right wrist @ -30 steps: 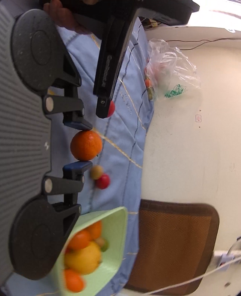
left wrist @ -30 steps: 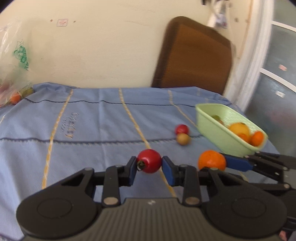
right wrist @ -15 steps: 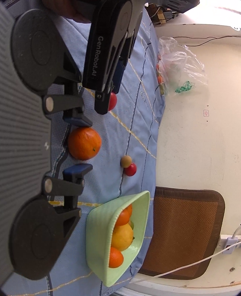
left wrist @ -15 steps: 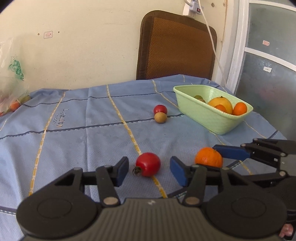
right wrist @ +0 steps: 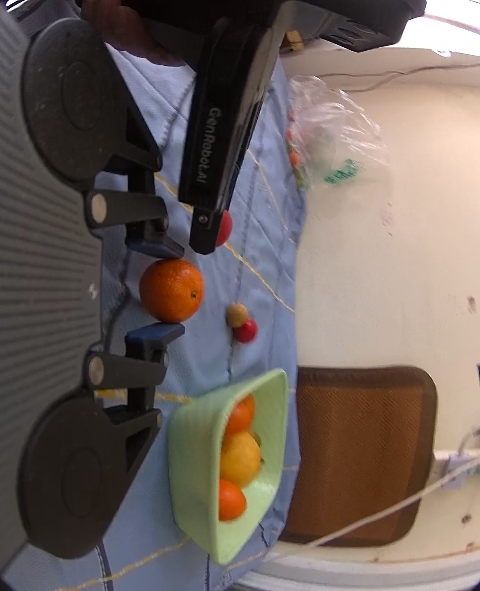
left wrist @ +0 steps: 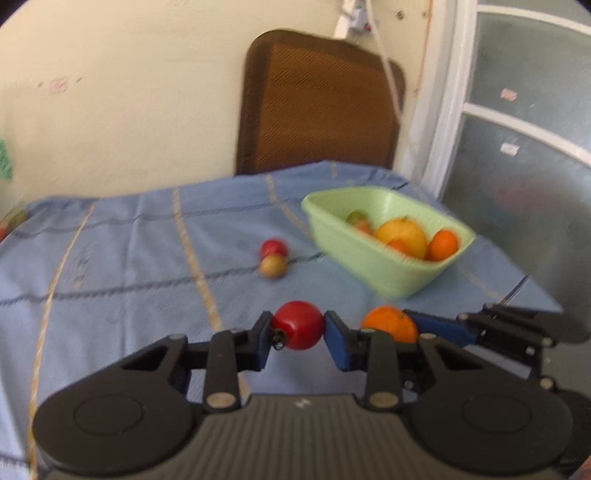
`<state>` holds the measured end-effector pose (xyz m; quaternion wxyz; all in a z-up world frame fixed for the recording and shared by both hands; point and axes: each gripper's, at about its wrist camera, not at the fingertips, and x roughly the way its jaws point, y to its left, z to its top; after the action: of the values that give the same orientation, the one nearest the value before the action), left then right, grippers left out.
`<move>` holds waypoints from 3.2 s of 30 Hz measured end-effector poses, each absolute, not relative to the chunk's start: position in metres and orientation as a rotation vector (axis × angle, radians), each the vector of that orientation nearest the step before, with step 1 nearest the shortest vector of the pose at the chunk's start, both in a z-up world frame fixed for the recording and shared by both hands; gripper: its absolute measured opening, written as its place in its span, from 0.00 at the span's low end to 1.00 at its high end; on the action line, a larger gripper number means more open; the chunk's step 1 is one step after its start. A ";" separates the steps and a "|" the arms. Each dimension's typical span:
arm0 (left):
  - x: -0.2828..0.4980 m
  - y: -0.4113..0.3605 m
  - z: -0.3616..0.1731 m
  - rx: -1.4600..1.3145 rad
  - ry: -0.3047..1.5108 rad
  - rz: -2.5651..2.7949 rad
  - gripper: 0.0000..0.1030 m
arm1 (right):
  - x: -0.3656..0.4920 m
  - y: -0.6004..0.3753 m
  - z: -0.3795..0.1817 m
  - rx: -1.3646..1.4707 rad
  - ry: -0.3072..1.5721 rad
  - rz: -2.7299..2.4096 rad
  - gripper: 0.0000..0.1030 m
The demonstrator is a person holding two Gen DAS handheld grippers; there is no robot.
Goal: Organize fruits
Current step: 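Carry both fruits over the bowl and open both grippers, then grasp a red cherry tomato with the right gripper while the left gripper approaches the kiwi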
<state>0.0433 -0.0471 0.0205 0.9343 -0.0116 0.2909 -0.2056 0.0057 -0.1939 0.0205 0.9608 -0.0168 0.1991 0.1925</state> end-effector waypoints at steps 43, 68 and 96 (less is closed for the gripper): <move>0.126 -0.043 0.018 -0.025 0.579 -0.389 0.53 | 0.054 -0.312 0.032 0.293 0.249 0.046 0.42; 0.091 0.004 -0.005 -0.001 0.620 -0.268 0.25 | 0.124 -0.128 0.025 -0.240 0.467 0.319 0.37; 0.118 -0.054 0.001 0.101 0.570 -0.416 0.54 | 0.037 -0.182 0.018 -0.117 0.441 0.282 0.26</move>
<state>0.1179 -0.0541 0.0006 0.9372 0.0492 0.2788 -0.2037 0.0367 -0.1821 0.0183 0.9643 -0.0578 0.2176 0.1393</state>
